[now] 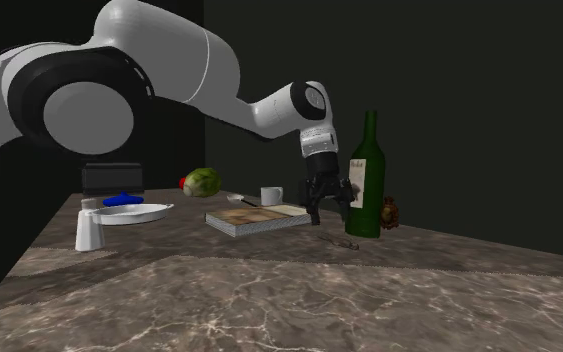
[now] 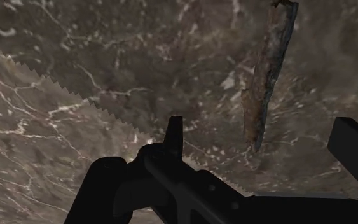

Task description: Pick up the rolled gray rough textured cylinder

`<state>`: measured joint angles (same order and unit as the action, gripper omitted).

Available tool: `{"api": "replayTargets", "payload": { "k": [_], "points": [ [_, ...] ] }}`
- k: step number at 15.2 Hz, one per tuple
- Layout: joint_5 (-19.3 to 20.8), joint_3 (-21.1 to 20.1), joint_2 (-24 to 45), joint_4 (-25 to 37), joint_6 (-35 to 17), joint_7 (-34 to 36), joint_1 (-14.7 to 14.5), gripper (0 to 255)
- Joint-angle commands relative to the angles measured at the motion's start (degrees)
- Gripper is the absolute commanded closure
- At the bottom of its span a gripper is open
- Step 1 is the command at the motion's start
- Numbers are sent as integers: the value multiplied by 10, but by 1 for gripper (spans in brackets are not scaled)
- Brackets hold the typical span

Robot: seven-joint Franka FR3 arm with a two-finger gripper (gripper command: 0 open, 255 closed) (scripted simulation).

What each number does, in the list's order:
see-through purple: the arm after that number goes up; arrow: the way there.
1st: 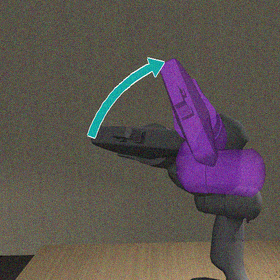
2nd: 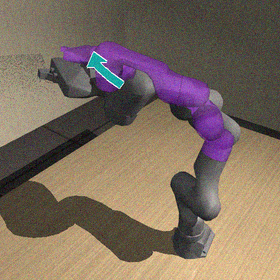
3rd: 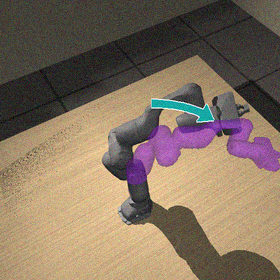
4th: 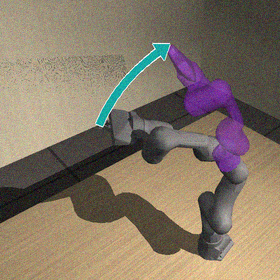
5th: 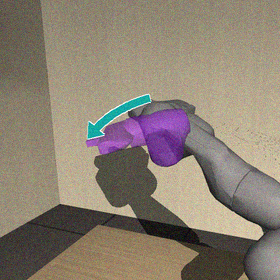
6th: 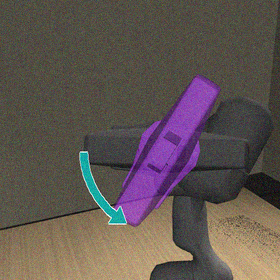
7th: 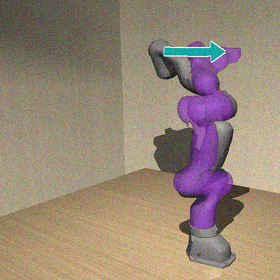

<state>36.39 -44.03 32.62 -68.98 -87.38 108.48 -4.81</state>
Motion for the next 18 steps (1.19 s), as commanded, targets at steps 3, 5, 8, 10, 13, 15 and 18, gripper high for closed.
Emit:
{"api": "replayTargets", "payload": {
  "k": [3,5,8,10,13,15,18],
  "points": [
    [12,11,24,12,-5,17,-12,0],
    [12,11,23,-5,-20,23,-7,0],
    [13,11,23,-26,-38,30,-1,0],
    [13,11,23,-26,-38,29,0,255],
    [13,11,23,-27,-39,29,0,255],
    [13,11,24,-24,-37,29,-1,255],
    [14,12,27,-23,-38,28,-1,255]
  ]
}}
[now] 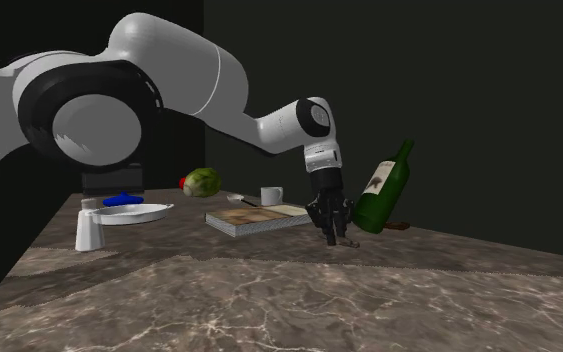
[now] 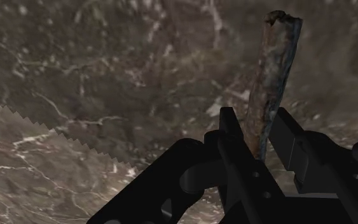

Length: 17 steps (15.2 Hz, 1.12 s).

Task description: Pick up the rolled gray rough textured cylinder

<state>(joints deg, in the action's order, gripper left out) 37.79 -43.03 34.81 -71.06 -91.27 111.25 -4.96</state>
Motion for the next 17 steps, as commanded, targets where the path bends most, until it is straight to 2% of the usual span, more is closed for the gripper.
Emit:
{"api": "replayTargets", "payload": {
  "k": [1,17],
  "points": [
    [-1,1,2,-5,1,2,1,255],
    [9,9,20,155,122,-44,-56,255]
  ]
}}
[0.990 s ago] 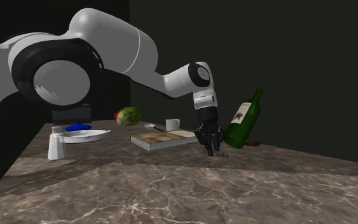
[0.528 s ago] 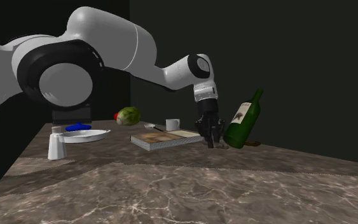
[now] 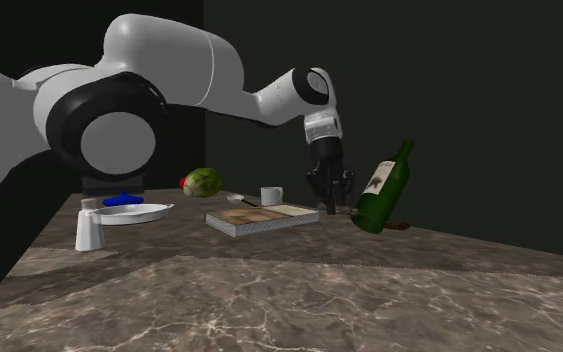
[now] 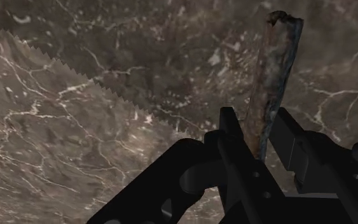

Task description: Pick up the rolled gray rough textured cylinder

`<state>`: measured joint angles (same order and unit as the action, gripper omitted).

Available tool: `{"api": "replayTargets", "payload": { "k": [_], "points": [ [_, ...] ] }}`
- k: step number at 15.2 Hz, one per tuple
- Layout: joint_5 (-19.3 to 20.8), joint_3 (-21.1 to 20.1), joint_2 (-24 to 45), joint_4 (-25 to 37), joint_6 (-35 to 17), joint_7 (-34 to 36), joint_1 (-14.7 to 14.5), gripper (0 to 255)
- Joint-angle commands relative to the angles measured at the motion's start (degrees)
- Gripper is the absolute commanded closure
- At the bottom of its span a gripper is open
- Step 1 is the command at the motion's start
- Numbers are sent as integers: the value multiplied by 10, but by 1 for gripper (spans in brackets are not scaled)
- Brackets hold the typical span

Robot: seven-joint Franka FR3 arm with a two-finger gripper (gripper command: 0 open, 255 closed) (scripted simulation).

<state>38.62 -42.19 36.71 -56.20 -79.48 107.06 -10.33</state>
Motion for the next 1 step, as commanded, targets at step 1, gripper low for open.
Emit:
{"api": "replayTargets", "payload": {
  "k": [1],
  "points": [
    [1,1,1,6,4,-2,-2,255]
  ]
}}
